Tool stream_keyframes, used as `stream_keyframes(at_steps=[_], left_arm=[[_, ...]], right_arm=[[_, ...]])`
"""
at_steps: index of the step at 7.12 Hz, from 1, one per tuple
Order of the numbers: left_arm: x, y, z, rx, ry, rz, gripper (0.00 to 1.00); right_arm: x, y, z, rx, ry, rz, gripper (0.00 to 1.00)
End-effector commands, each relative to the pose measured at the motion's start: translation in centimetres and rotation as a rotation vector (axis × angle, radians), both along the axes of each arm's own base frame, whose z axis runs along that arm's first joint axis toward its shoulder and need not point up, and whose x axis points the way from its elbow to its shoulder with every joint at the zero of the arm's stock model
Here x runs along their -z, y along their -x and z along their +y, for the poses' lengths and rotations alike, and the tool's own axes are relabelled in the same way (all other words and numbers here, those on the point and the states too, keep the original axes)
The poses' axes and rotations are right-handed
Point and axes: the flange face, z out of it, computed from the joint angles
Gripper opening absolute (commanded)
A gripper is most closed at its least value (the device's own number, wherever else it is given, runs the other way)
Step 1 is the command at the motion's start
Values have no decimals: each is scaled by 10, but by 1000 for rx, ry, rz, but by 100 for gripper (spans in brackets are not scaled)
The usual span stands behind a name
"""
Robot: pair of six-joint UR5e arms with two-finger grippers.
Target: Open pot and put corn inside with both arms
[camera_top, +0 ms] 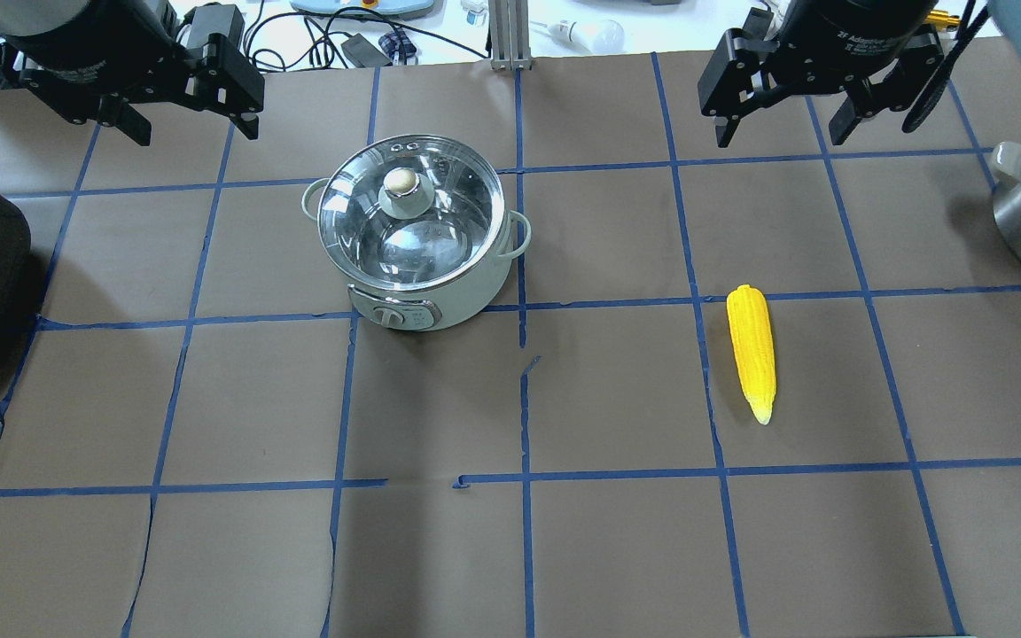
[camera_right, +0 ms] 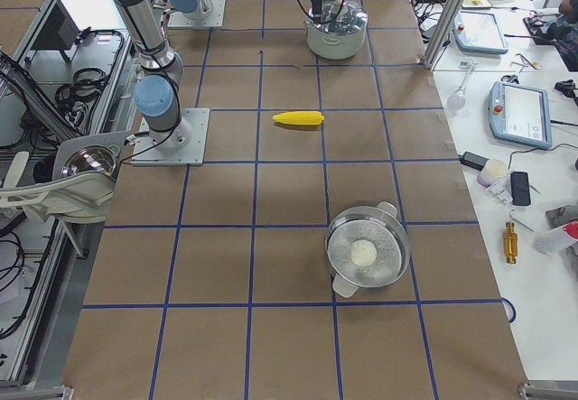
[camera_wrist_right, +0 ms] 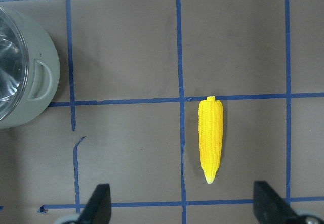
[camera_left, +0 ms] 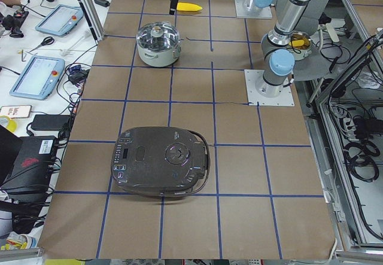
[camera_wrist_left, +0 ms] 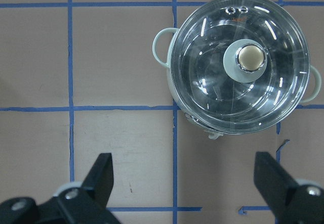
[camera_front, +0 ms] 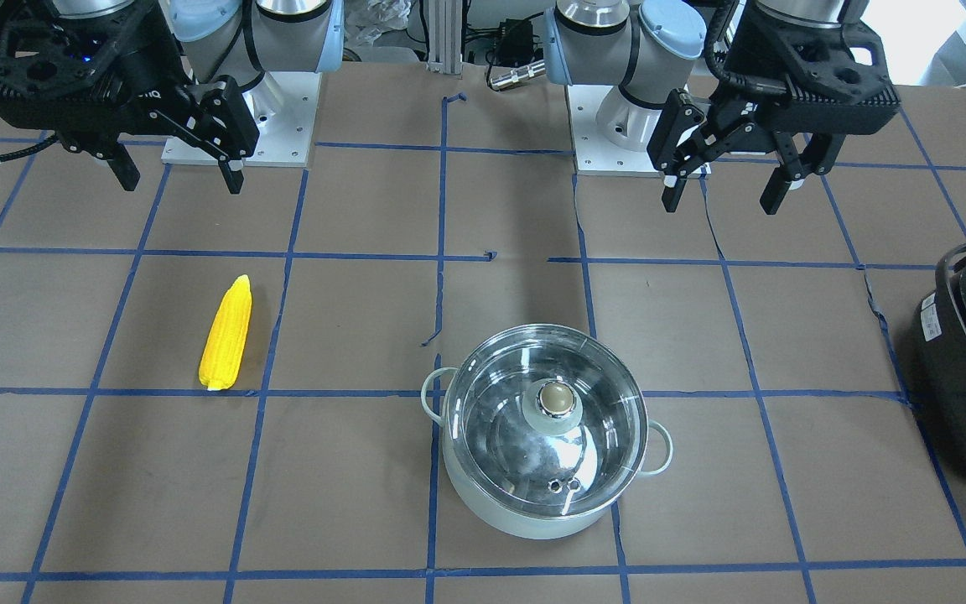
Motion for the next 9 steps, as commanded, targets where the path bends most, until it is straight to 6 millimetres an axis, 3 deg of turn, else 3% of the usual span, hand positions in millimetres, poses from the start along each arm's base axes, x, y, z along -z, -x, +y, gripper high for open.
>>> stream_keyframes(at_steps=[1, 3, 5, 7, 8, 9], left_arm=[[-2, 0, -12, -13, -1, -2, 100], [23, 35, -27, -49, -57, 49, 100], [73, 87, -53, -90, -101, 76, 100], [135, 104, -93, -95, -105, 77, 100], [168, 106, -91, -88, -159, 58, 100], [186, 104, -90, -82, -163, 54, 100]], right_arm=[[0, 0, 0, 0, 0, 1, 100], [0, 0, 0, 0, 0, 1, 100], [0, 0, 0, 0, 0, -1, 100], [0, 0, 0, 0, 0, -2, 100], [0, 0, 0, 0, 0, -2, 100], [0, 0, 0, 0, 0, -1, 100]])
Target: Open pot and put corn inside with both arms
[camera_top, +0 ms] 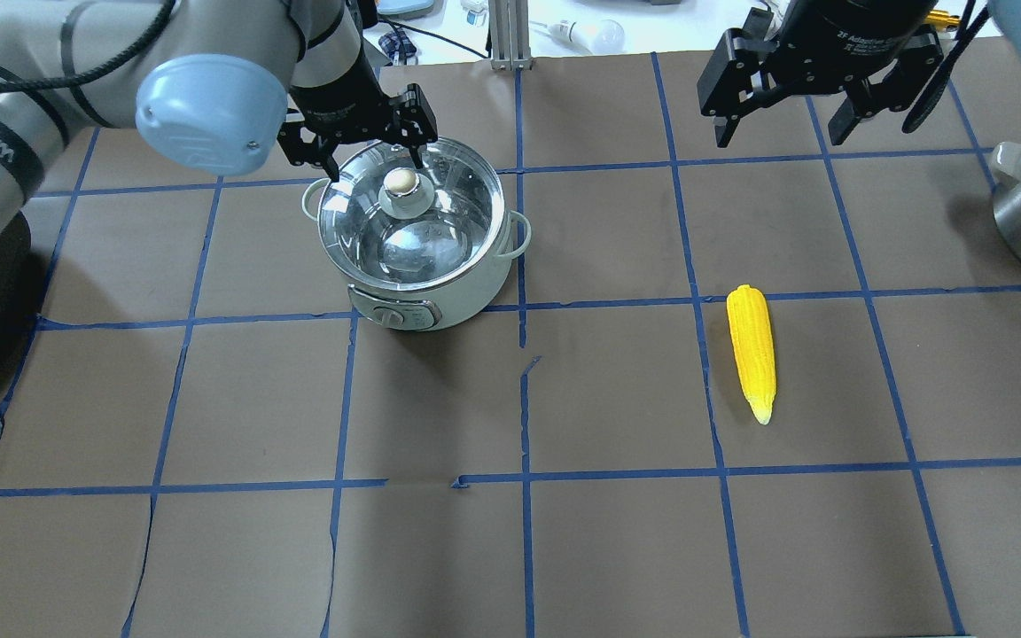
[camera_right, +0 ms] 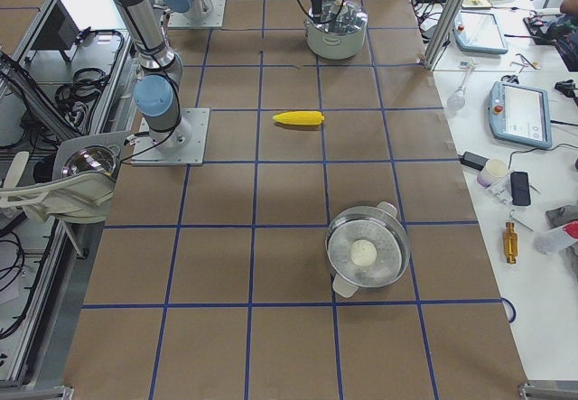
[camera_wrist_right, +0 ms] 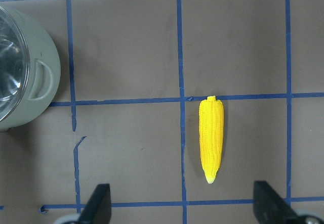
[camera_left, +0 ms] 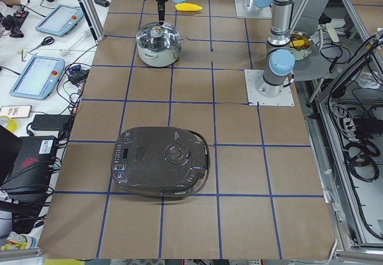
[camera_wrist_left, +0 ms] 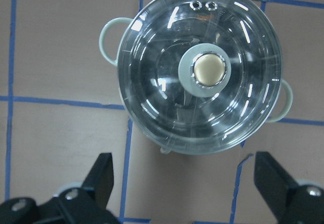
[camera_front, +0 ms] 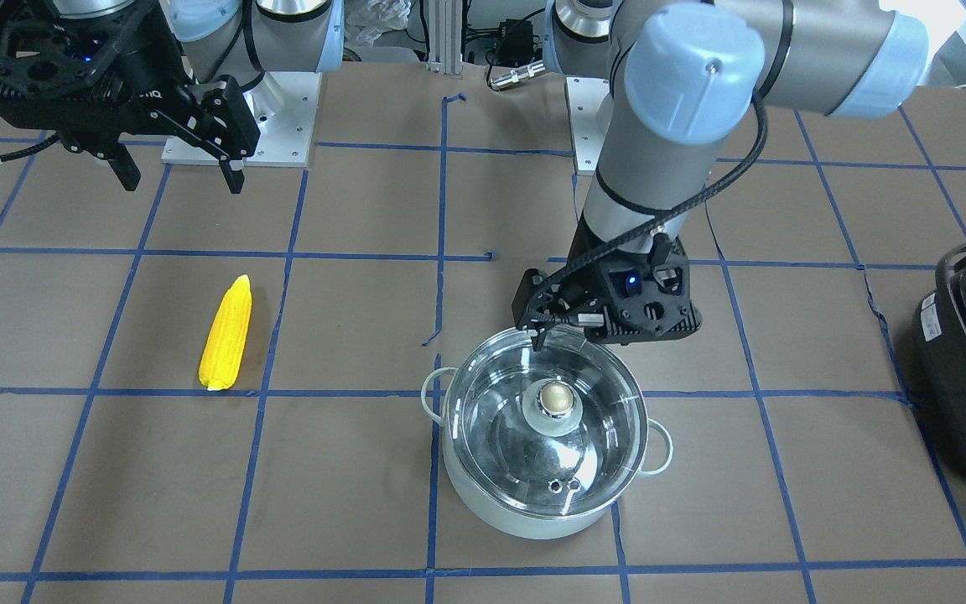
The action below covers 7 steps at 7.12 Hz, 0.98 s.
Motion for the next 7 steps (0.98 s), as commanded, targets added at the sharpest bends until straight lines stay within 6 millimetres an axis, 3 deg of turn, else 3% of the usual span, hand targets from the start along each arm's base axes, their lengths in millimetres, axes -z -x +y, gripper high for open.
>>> stream_keyframes(at_steps=[1, 3, 4, 7], left_arm=[[35, 2, -9, 8, 47, 3, 100], [63, 4, -23, -27, 18, 2, 100], [66, 5, -29, -20, 39, 5, 100], [69, 5, -31, -29, 43, 7, 81]], right_arm=[[0, 0, 0, 0, 0, 0, 100], [0, 1, 0, 2, -1, 1, 100], [-1, 0, 1, 0, 1, -1, 100], [0, 0, 0, 0, 0, -2, 100]])
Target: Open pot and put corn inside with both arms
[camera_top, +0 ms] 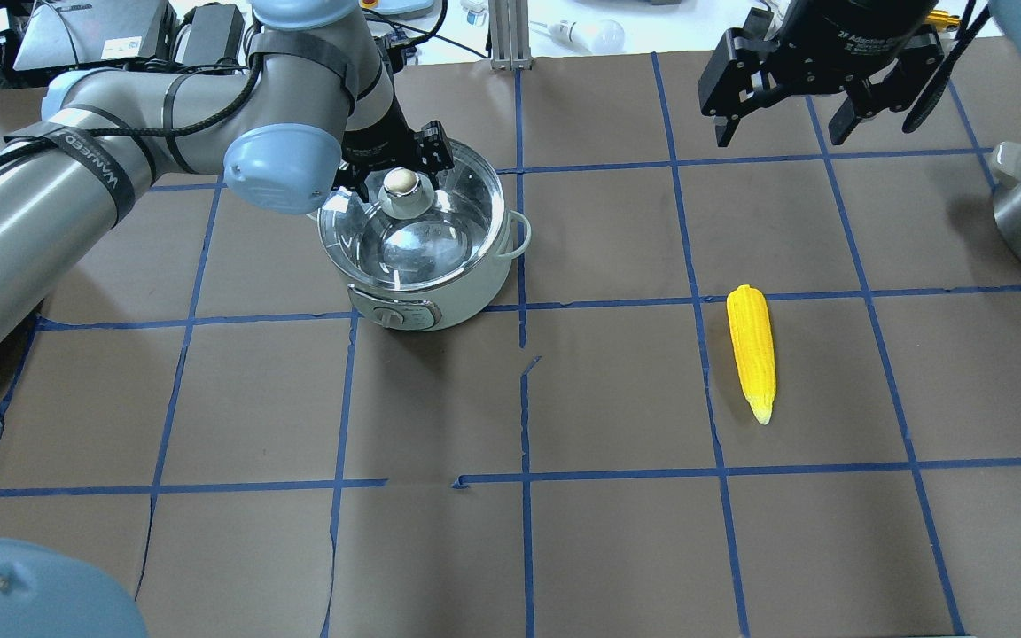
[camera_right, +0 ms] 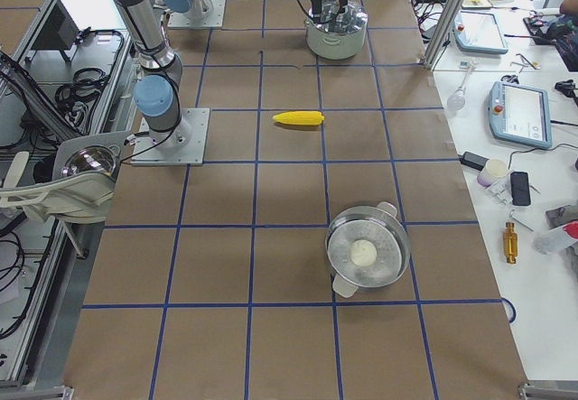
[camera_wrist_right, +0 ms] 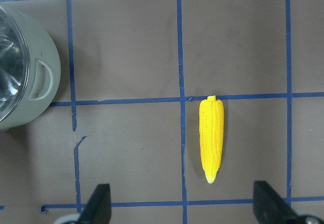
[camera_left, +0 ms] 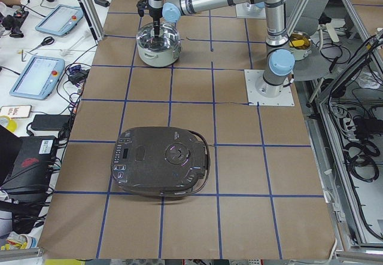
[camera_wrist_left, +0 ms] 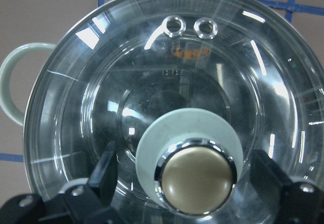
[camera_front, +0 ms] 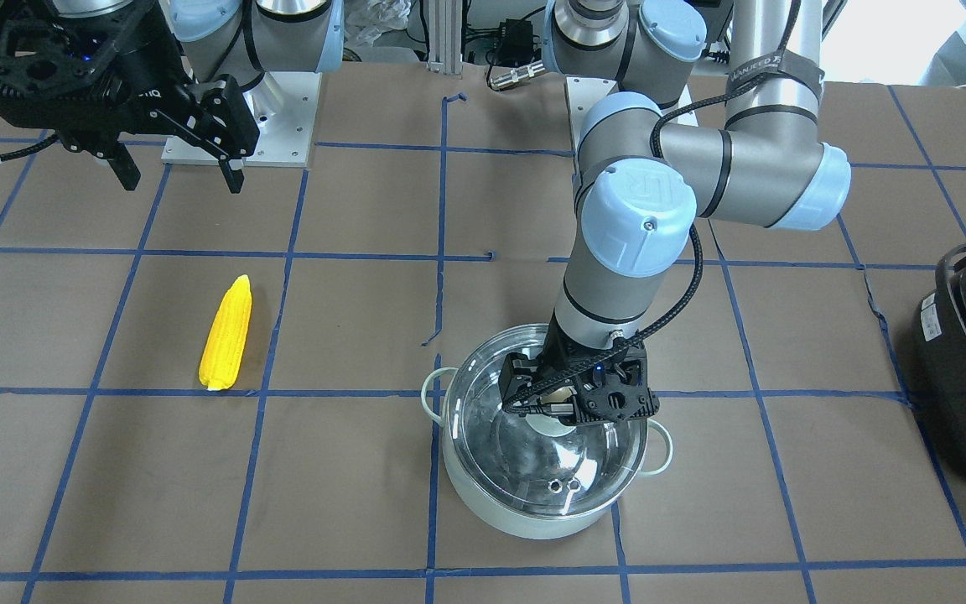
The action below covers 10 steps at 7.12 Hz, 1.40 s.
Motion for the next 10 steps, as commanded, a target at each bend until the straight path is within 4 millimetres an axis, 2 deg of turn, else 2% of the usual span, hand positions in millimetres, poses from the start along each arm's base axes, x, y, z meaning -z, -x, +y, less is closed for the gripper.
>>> stream_keyframes(at_steps=[1, 6, 9, 10], left_arm=[[0, 0, 0, -4, 1, 2, 75], [-7, 0, 3, -2, 5, 7, 67], [-8, 0, 3, -2, 8, 6, 43], [-15, -1, 5, -1, 15, 3, 42]], right_arm=[[0, -1, 0, -1, 1, 0, 100], [-1, -1, 1, -1, 2, -2, 100], [-1, -1, 1, -1, 2, -2, 100], [-1, -1, 1, -1, 2, -2, 100]])
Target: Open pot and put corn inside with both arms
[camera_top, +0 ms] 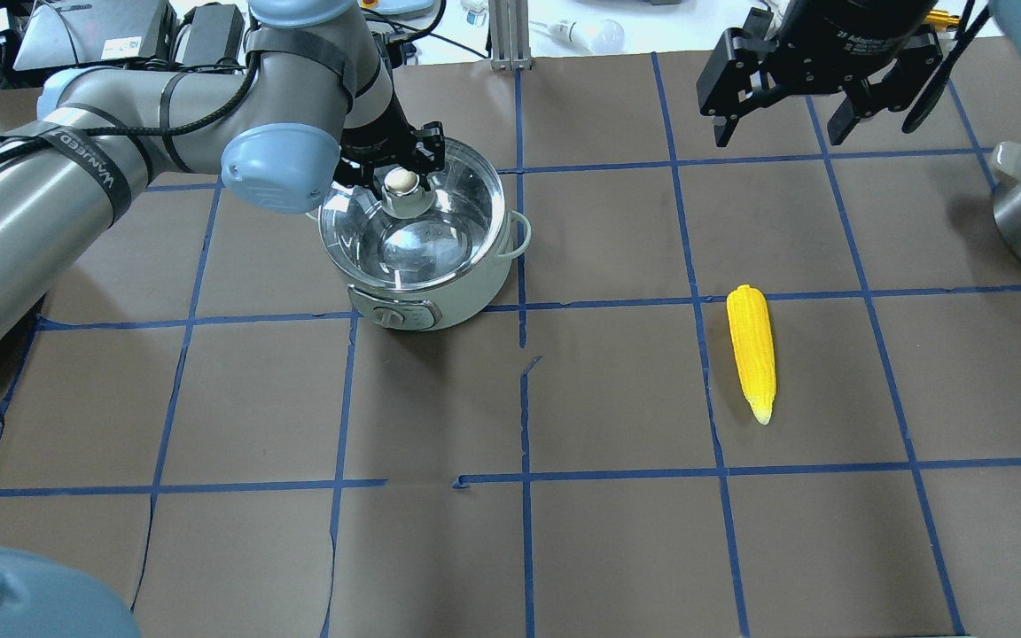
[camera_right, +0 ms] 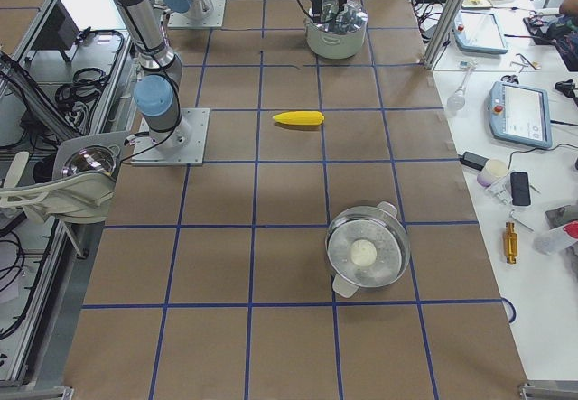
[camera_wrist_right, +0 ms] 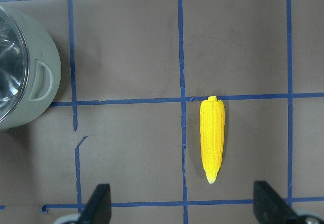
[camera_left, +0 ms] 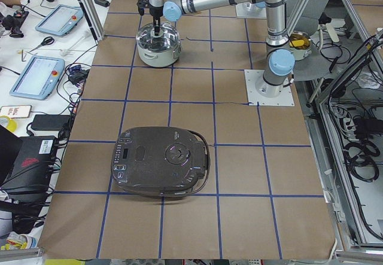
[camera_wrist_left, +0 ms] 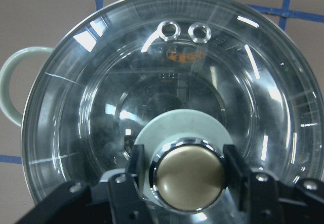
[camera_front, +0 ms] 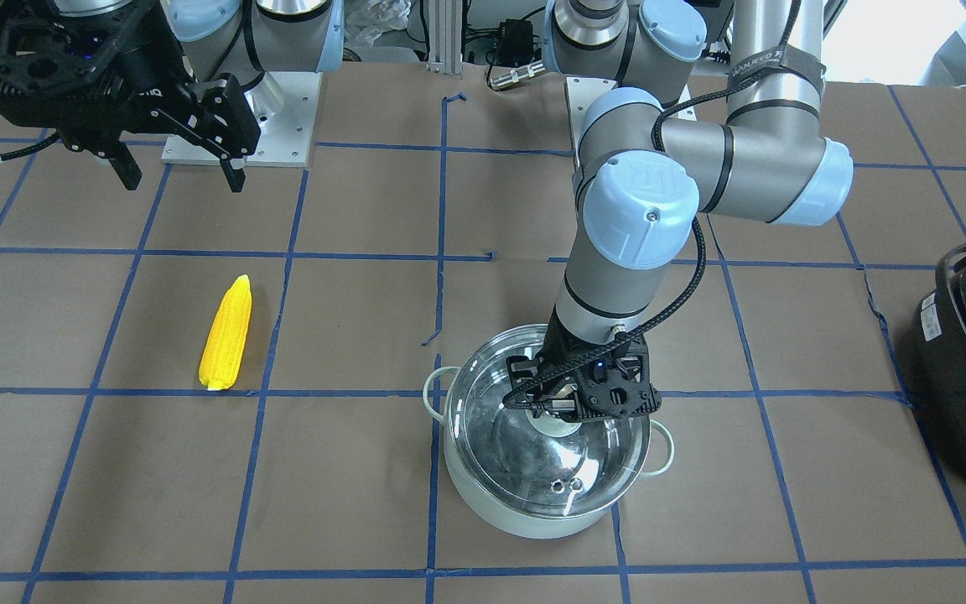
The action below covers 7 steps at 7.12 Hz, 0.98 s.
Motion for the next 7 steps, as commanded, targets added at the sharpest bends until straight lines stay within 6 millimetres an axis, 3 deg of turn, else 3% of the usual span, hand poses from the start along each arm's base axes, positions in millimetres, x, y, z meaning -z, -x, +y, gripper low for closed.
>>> stream_keyframes(at_steps=[1, 2, 3, 4, 6, 7], left_arm=[[-15, -1, 3, 7, 20, 0, 40], [-21, -1, 5, 7, 30, 3, 37], [-42, -2, 6, 6, 42, 5, 37], [-49, -18, 7, 9, 14, -10, 36], [-57, -126, -11, 26, 4, -34, 35], [-52, -165, -12, 58, -8, -50, 34]], right_arm=[[0, 0, 0, 0, -1, 0, 100], [0, 0, 0, 0, 0, 0, 100], [0, 0, 0, 0, -1, 0, 100], [0, 1, 0, -1, -3, 6, 100], [7, 7, -5, 12, -24, 10, 100], [13, 10, -10, 12, -35, 11, 100]])
